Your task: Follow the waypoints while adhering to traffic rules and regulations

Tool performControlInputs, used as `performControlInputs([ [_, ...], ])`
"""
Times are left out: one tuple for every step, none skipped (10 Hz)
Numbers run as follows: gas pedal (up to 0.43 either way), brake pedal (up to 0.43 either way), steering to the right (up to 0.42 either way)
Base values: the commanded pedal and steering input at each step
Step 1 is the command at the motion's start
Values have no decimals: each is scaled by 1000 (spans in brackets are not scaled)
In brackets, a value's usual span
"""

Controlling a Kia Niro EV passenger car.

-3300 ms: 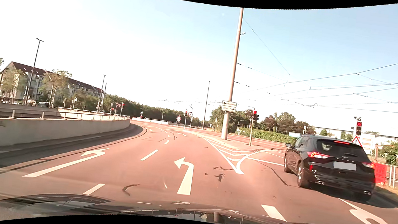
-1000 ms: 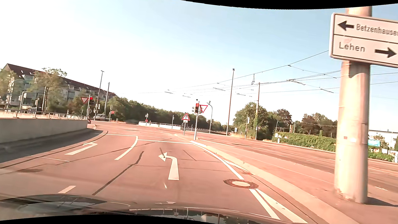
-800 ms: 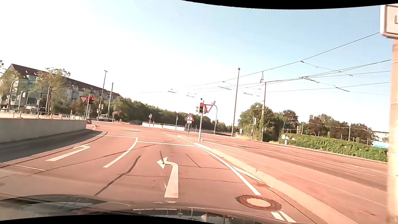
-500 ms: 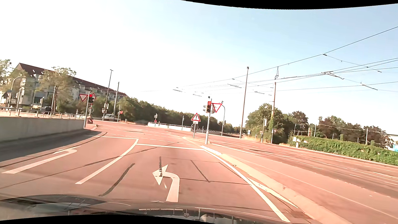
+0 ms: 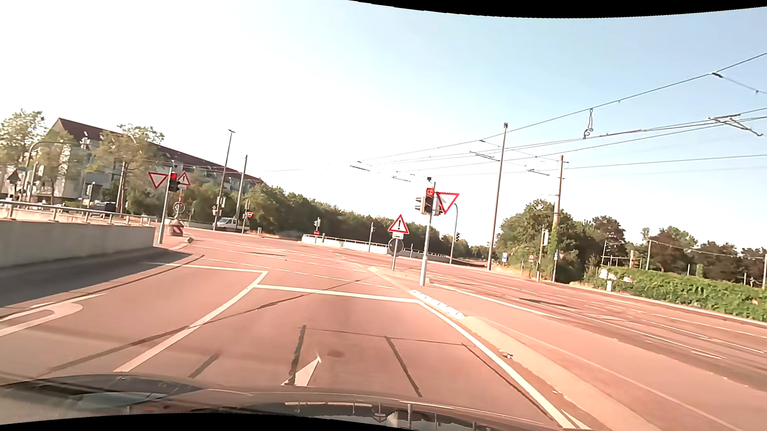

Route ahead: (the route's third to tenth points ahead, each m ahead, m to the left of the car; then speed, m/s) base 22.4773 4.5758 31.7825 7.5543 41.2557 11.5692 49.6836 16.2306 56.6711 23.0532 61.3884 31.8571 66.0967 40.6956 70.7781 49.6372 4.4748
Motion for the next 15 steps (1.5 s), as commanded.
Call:
performControlInputs([
  [0,226,-77],
  [0,226,-76],
  [0,226,-76],
  [0,226,-76],
  [0,226,-75],
  [0,232,-74],
  [0,232,-74],
  [0,232,-74],
  [0,232,-74],
  [0,232,-74],
  [0,226,-74],
  [0,220,-74],
  [0,213,-74],
  [0,201,-74],
  [0,195,-74],
])
